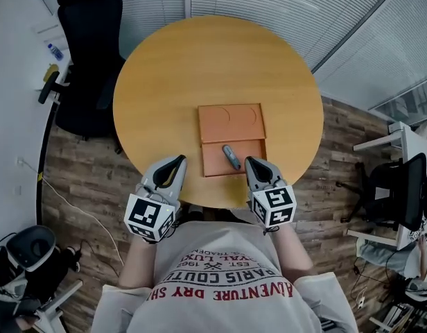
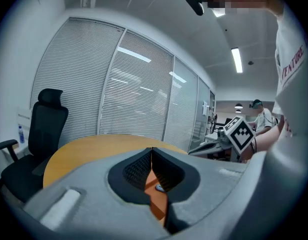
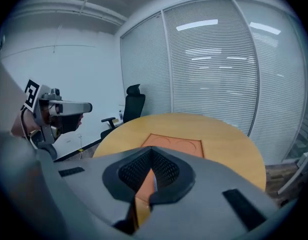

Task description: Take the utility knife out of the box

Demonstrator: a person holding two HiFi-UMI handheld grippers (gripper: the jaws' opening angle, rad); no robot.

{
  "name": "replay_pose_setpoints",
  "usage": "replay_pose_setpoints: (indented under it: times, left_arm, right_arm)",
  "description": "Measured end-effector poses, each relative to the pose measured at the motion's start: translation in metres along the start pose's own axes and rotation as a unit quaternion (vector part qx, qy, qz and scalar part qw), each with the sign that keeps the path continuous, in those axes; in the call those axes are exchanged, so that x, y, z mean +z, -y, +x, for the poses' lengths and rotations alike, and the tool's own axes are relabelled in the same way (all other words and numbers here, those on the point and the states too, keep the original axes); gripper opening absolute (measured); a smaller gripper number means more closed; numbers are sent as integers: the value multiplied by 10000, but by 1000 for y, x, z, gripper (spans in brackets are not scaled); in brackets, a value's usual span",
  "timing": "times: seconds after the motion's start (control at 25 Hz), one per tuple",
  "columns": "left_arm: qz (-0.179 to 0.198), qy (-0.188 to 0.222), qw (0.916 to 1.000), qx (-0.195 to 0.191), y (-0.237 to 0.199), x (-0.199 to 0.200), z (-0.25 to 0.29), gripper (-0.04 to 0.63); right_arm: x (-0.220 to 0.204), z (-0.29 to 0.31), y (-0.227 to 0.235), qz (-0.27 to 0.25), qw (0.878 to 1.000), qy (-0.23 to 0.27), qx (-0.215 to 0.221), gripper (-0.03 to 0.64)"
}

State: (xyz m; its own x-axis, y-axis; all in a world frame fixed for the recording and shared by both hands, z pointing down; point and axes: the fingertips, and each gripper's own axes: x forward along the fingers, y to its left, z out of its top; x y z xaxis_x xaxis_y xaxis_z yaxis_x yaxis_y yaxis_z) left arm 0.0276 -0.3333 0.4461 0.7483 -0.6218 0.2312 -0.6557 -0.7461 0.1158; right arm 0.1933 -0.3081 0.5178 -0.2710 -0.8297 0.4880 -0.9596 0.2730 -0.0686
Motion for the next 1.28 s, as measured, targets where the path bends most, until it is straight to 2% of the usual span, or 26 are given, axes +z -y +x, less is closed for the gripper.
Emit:
replay_pose_setpoints:
  times: [0.2,0.4,0.48,0.6,0.88,1.16,1.28]
  left_arm:
    - [-205,-170,9992,291,-2,-19,12,11]
    - [-343,-449,9974,457,-2,-44,19,11]
    - [-421,-530,9963,530,-4,-52,20,11]
    - [-497,-627,9948,636,-10,-61,19,11]
    - [-833,-724,9897,913,-22,-75,13,11]
    - [-1010,-843,9852,1097,-30,-92,10,11]
    - [-1077,-852,9834,1190,-33,-95,6,11]
  right_arm:
    - [-33,27,11,-181,9966,-720,353,8]
    - [-70,57,18,-358,9875,-1415,593,9]
    - [-84,69,18,-449,9817,-1698,737,70]
    - [-102,85,16,-670,9716,-2083,899,86]
    - [-129,111,12,-1037,9502,-2700,1158,156]
    - [-145,133,14,-1292,9350,-3106,1121,178]
    - [-148,140,15,-1397,9328,-3159,1027,181]
